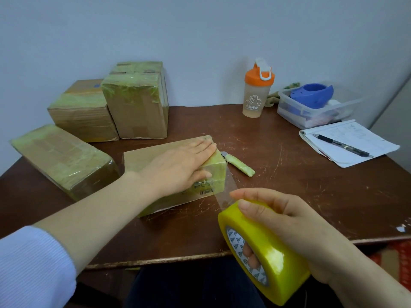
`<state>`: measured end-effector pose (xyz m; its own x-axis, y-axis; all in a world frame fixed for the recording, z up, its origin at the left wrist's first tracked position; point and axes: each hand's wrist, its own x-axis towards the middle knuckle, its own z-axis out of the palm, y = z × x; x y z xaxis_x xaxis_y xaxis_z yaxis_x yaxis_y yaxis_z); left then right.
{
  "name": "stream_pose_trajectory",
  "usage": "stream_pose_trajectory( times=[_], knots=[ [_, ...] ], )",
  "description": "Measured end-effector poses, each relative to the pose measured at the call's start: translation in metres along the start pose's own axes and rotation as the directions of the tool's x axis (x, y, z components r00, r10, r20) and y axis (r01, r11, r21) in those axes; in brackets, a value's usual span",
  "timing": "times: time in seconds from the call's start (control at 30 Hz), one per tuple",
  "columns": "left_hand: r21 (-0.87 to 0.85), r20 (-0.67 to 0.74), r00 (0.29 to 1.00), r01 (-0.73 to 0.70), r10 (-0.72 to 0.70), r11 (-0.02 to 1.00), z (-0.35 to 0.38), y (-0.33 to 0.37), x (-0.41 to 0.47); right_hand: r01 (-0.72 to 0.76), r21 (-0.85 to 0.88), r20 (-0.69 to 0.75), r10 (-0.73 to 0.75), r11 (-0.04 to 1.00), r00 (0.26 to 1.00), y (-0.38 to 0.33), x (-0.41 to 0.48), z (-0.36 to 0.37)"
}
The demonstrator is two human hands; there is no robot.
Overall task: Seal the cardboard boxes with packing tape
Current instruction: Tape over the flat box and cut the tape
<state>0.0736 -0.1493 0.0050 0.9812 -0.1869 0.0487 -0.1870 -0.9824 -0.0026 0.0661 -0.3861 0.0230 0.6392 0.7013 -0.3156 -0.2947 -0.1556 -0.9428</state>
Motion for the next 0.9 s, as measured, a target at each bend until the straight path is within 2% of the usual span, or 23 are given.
stream_pose_trajectory(
  times=[0.5,0.57,0.63,0.7,0.73,0.77,0.83,0.9],
  knots=[
    [-0.086,0.01,1.0,-0.005,0.006,0.996,0.0,0.01,-0.003,-0.004,-0.008,0.012,0.004,1.0,1.0,0.0,0.0,-0.002],
    [-0.105,0.067,0.998,0.001,0.006,0.994,-0.005,0.011,0.0,0.0,-0.016,0.01,0.0,1.0,1.0,-0.001,0.001,0.0],
    [-0.26,0.2,0.98,0.051,0.003,0.964,-0.018,0.006,0.003,-0.003,-0.014,0.008,0.003,1.0,1.0,-0.002,0.002,0.0],
    [-0.502,0.309,0.948,0.229,-0.075,0.834,-0.034,0.0,0.006,-0.009,-0.006,0.003,0.009,1.0,1.0,-0.002,0.002,-0.001],
    [-0.545,0.329,0.938,0.282,-0.107,0.79,-0.037,-0.002,0.009,-0.013,-0.005,0.002,0.013,1.0,1.0,-0.002,0.002,-0.002],
    [-0.517,0.342,0.932,0.295,-0.122,0.803,-0.037,-0.001,0.011,-0.018,-0.004,0.003,0.018,1.0,1.0,-0.002,0.002,-0.002],
    [-0.284,0.343,0.927,0.257,-0.152,0.924,-0.027,0.005,0.017,-0.017,-0.004,0.006,0.017,1.0,1.0,-0.002,0.003,-0.002],
    [-0.107,0.292,0.943,0.199,-0.161,0.974,-0.014,0.009,0.018,-0.016,-0.002,0.006,0.016,1.0,1.0,-0.002,0.005,-0.003]
  ],
)
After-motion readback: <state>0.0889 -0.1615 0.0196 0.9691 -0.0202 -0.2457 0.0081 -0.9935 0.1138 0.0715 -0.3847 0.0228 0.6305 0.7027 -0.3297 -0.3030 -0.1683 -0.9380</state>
